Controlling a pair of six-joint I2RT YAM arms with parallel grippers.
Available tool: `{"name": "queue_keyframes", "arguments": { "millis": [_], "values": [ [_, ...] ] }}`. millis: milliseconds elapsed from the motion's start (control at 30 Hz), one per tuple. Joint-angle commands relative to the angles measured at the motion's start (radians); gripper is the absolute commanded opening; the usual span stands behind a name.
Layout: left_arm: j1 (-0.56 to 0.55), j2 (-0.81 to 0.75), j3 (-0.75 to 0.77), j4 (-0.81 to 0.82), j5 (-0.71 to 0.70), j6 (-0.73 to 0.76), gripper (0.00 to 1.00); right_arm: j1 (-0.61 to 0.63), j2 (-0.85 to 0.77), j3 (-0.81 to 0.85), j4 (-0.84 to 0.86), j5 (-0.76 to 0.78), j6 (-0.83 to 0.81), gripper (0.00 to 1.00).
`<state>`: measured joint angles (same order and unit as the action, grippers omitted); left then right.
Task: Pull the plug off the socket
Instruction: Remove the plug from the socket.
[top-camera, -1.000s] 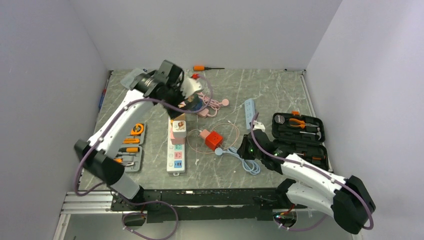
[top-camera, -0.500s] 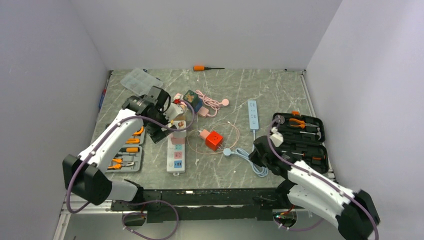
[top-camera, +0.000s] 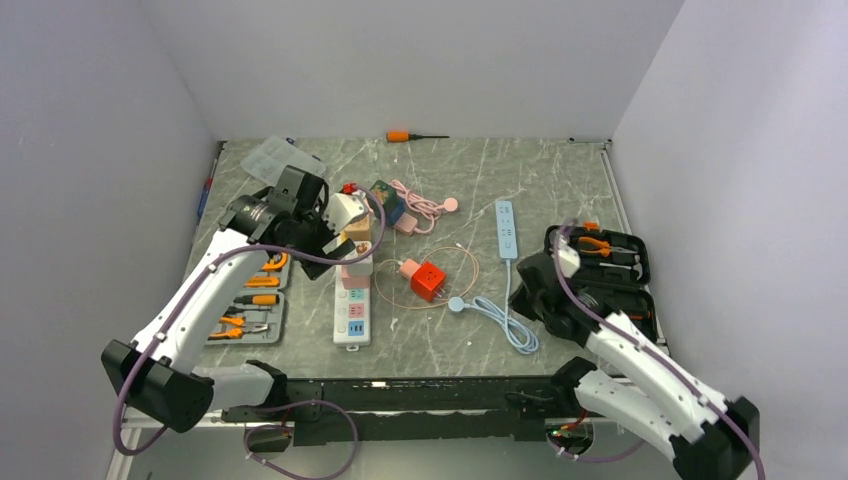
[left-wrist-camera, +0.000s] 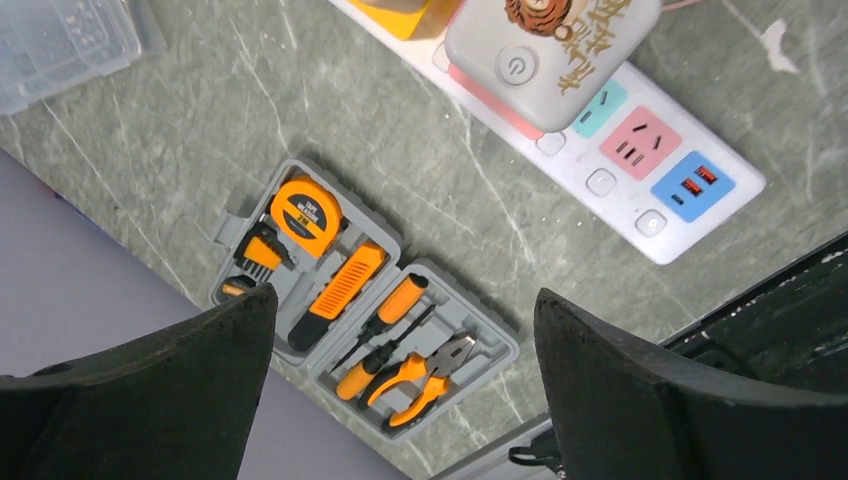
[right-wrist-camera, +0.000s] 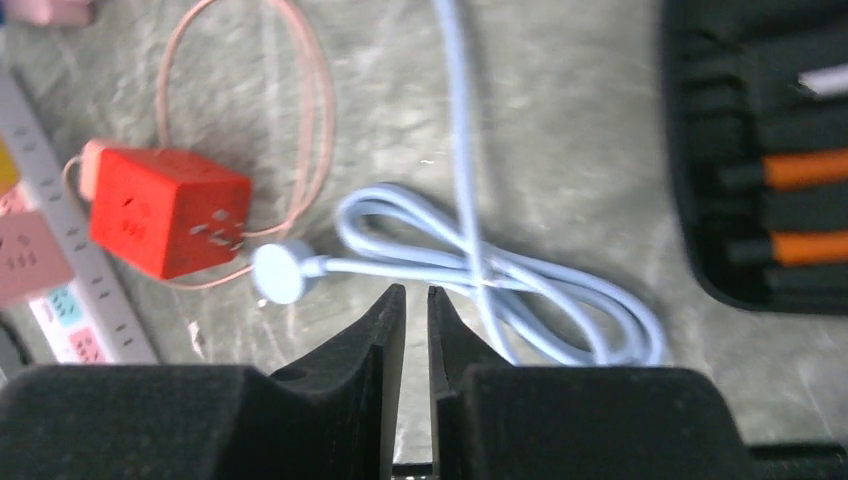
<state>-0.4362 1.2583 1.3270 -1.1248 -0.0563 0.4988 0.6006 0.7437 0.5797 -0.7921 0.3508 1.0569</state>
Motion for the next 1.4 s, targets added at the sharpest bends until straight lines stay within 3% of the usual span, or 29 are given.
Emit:
{"name": "queue_keyframes", "arguments": {
  "millis": [0, 167, 300, 500, 600, 833, 1000, 1167, 1267, 1367],
  "values": [
    [-0.001, -0.046, 0.029, 0.038, 0.064, -0.041, 0.99, 0.052, 0.189, 0.119, 0.246, -0.138, -0.234, 0.14],
    [-0.001, -0.053, -0.016, 0.055, 0.060, -0.020, 0.99, 0.205, 0.386, 0.151, 0.367, -0.205, -0.347, 0.00],
    [0.000, -0.045, -0.024, 0.070, 0.059, -0.028, 0.99, 0.287, 0.484, 0.119, 0.457, -0.244, -0.399, 0.00],
    [0.000, -0.036, -0.020, 0.074, 0.059, -0.008, 0.99, 0.267, 0.600, 0.060, 0.492, -0.186, -0.338, 0.00],
    [0.000, -0.030, 0.007, 0.057, 0.063, 0.006, 0.99, 0.187, 0.579, 0.004, 0.498, -0.177, -0.294, 0.00],
    [-0.001, -0.045, 0.006, 0.036, 0.064, 0.037, 0.99, -0.147, 0.408, -0.133, 0.352, -0.142, -0.199, 0.00],
    [0.000, -0.047, -0.006, 0.029, 0.059, 0.076, 0.99, -0.183, 0.201, -0.131, 0.266, -0.109, -0.110, 0.00],
    [0.000, -0.022, 0.031, 0.008, 0.078, 0.074, 0.99, -0.122, 0.228, 0.023, 0.191, -0.102, -0.233, 0.00],
    [0.001, -0.020, 0.052, 0.001, 0.086, 0.070, 0.99, -0.030, 0.267, 0.125, 0.221, -0.075, -0.307, 0.19],
    [0.001, -0.031, 0.063, 0.000, 0.089, 0.059, 0.99, 0.061, 0.332, 0.185, 0.370, -0.141, -0.429, 0.40]
  ]
}}
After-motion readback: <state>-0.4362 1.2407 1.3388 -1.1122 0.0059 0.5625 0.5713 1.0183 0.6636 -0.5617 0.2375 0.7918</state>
